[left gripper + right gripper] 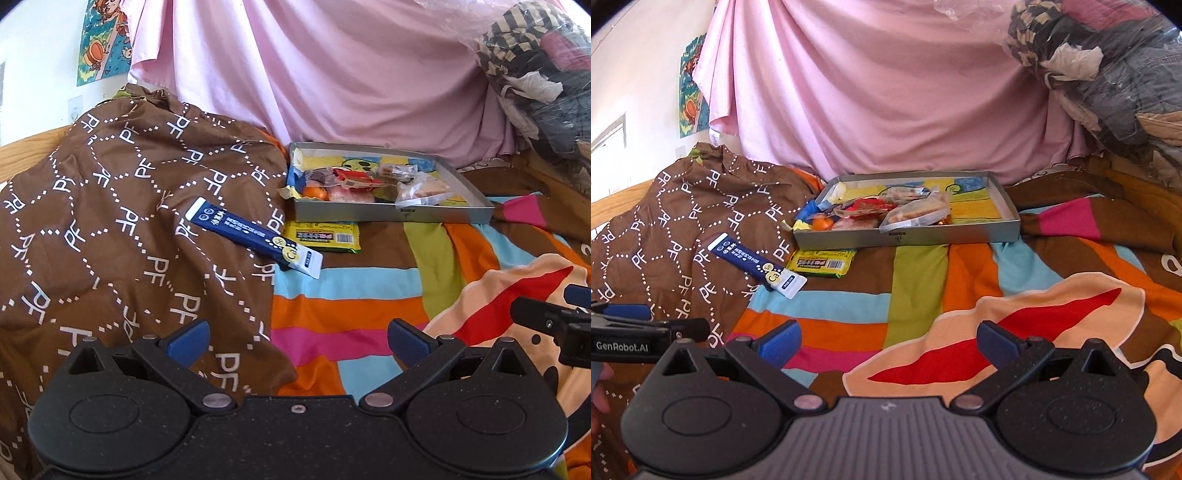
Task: Organize snacks
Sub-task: 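Withdraw both grippers from the tray back over the remaining snacks, then move the left gripper to the blue Ca tube while the right approaches the yellow bar, then close the left gripper on the blue tube while the right gripper closes on the yellow bar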
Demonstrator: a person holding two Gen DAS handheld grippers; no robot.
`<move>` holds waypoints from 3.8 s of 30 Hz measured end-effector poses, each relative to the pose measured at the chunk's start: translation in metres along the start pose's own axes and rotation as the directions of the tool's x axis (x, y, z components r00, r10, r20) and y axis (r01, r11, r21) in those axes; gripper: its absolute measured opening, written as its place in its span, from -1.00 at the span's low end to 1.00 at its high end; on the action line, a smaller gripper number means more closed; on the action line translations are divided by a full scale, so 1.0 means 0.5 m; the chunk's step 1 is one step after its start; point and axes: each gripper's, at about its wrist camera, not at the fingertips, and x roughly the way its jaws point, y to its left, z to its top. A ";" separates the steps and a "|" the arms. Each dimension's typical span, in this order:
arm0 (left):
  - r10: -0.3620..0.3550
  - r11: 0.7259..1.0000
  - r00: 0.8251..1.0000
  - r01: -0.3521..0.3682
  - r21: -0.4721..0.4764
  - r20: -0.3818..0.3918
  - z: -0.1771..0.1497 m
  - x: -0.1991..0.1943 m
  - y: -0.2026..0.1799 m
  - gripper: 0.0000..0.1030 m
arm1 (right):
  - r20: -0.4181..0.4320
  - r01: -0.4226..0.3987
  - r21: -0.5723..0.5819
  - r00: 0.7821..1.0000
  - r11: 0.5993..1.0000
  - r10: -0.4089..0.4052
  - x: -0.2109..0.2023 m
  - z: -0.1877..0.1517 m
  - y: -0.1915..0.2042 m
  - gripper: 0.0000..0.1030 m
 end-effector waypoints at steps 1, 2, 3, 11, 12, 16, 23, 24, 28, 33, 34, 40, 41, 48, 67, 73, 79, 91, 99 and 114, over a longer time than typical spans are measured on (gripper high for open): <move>0.006 1.000 1.000 -0.006 -0.001 0.000 0.003 0.003 0.002 0.98 | -0.001 -0.001 -0.004 1.000 1.000 0.001 0.003 0.001 0.003 1.00; 0.009 1.000 1.000 -0.009 -0.003 -0.002 0.005 0.005 0.005 0.98 | -0.002 -0.002 -0.008 1.000 1.000 0.002 0.006 0.002 0.005 1.00; 0.012 1.000 1.000 -0.012 -0.004 -0.004 0.007 0.007 0.007 0.98 | -0.003 -0.005 -0.011 1.000 1.000 0.005 0.009 0.003 0.007 1.00; 0.023 1.000 1.000 -0.023 -0.005 -0.010 0.017 0.023 0.017 0.98 | -0.017 0.001 -0.015 1.000 1.000 -0.002 0.029 0.008 0.005 1.00; 0.022 1.000 1.000 -0.022 -0.007 -0.011 0.019 0.024 0.019 0.98 | -0.016 0.004 -0.013 1.000 1.000 -0.004 0.031 0.010 0.004 1.00; 0.019 1.000 1.000 -0.019 -0.014 -0.011 0.028 0.032 0.027 0.98 | -0.004 0.010 -0.011 1.000 1.000 -0.010 0.038 0.022 0.005 1.00; 0.023 1.000 1.000 -0.023 -0.009 -0.002 0.049 0.052 0.045 0.98 | 0.016 0.009 -0.064 1.000 0.998 -0.008 0.063 0.050 0.011 1.00; 0.023 1.000 1.000 -0.023 -0.011 -0.002 0.052 0.057 0.048 0.98 | 0.014 0.005 -0.071 1.000 0.997 -0.004 0.068 0.054 0.012 1.00; 0.027 1.000 1.000 -0.027 -0.008 -0.006 0.065 0.080 0.060 0.98 | 0.019 -0.005 -0.095 1.000 0.995 0.007 0.089 0.072 0.017 1.00; 0.039 0.999 0.999 -0.039 -0.001 0.026 0.088 0.106 0.079 0.98 | 0.028 -0.014 -0.123 0.999 0.992 0.018 0.117 0.096 0.025 1.00; 0.038 0.999 0.999 -0.038 -0.003 0.033 0.093 0.112 0.085 0.98 | 0.028 -0.016 -0.128 0.999 0.992 0.019 0.123 0.100 0.028 1.00; 0.012 0.999 0.999 -0.010 -0.044 0.043 0.104 0.152 0.112 0.98 | 0.022 -0.029 -0.141 0.999 0.990 0.032 0.159 0.118 0.040 1.00; 0.004 0.998 0.999 -0.002 -0.055 0.040 0.104 0.159 0.115 0.98 | 0.019 -0.031 -0.140 0.999 0.990 0.034 0.165 0.118 0.041 1.00; -0.046 0.993 0.999 0.047 -0.106 0.007 0.108 0.202 0.137 0.98 | -0.016 -0.023 -0.155 1.000 0.988 0.021 0.219 0.119 0.046 1.00; -0.317 0.917 0.948 0.316 -0.242 0.037 0.139 0.345 0.162 0.98 | -0.136 -0.235 -0.208 0.968 0.949 0.210 0.401 0.112 0.052 0.99; -0.307 0.912 0.952 0.296 -0.285 0.008 0.136 0.397 0.167 0.98 | -0.212 -0.341 -0.181 0.929 0.922 0.302 0.486 0.141 0.054 0.99; -0.264 0.897 0.965 0.243 -0.370 -0.006 0.138 0.420 0.184 0.86 | -0.182 -0.342 -0.106 0.930 0.934 0.320 0.530 0.145 0.060 1.00; -0.178 0.857 0.984 0.152 -0.493 -0.006 0.133 0.411 0.222 -0.09 | -0.196 -0.368 0.006 0.911 0.930 0.362 0.531 0.123 0.070 -0.20; -0.231 0.792 0.973 0.178 -0.584 -0.017 0.125 0.407 0.260 -0.47 | -0.223 -0.378 0.036 0.899 0.925 0.376 0.473 0.099 0.058 -0.61; -0.242 0.791 0.967 0.150 -0.594 -0.078 0.116 0.362 0.285 -0.61 | -0.224 -0.400 -0.219 0.908 0.890 0.353 0.459 0.115 0.110 0.55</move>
